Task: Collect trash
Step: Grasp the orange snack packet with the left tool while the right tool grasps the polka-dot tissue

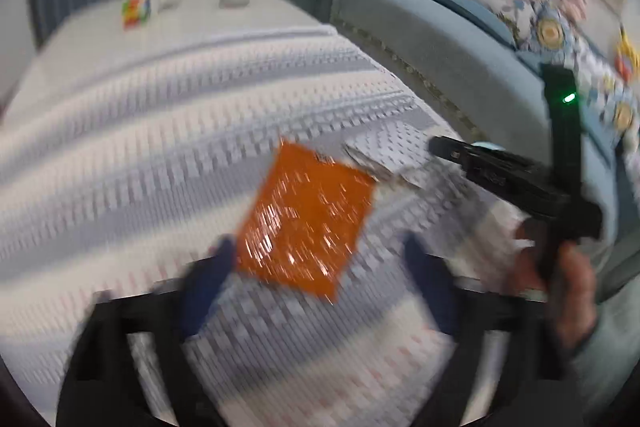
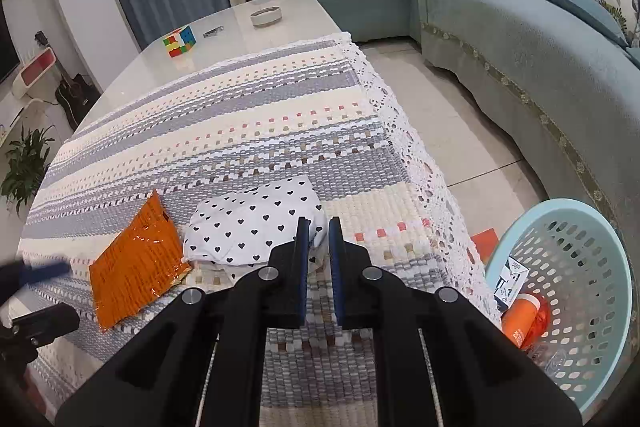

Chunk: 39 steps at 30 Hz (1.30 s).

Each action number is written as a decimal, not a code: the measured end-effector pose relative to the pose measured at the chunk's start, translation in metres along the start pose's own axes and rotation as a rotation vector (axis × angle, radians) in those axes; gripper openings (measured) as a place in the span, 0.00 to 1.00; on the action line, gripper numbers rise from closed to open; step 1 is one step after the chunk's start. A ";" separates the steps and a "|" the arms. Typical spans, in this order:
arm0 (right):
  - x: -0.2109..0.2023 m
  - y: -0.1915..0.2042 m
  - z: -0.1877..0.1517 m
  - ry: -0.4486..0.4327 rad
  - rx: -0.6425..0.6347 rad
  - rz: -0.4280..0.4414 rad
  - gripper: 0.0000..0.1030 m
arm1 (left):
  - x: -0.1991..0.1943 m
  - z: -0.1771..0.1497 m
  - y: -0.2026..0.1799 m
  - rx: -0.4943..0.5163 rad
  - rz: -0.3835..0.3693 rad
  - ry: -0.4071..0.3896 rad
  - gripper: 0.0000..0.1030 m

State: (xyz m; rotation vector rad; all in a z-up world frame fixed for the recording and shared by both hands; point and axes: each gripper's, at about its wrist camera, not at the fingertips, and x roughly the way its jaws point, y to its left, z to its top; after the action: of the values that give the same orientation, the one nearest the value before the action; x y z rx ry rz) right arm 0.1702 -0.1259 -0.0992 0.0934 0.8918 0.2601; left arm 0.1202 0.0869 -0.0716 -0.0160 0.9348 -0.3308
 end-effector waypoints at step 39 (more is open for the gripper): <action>0.030 0.103 0.007 0.090 -0.397 0.099 0.79 | 0.012 0.016 0.096 -0.292 0.171 -0.160 0.42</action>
State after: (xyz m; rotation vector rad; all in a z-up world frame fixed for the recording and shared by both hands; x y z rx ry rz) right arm 0.1748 -0.0185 -0.0981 -0.2444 0.9112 0.5325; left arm 0.1657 0.1723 -0.0864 -0.2262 0.8128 -0.0318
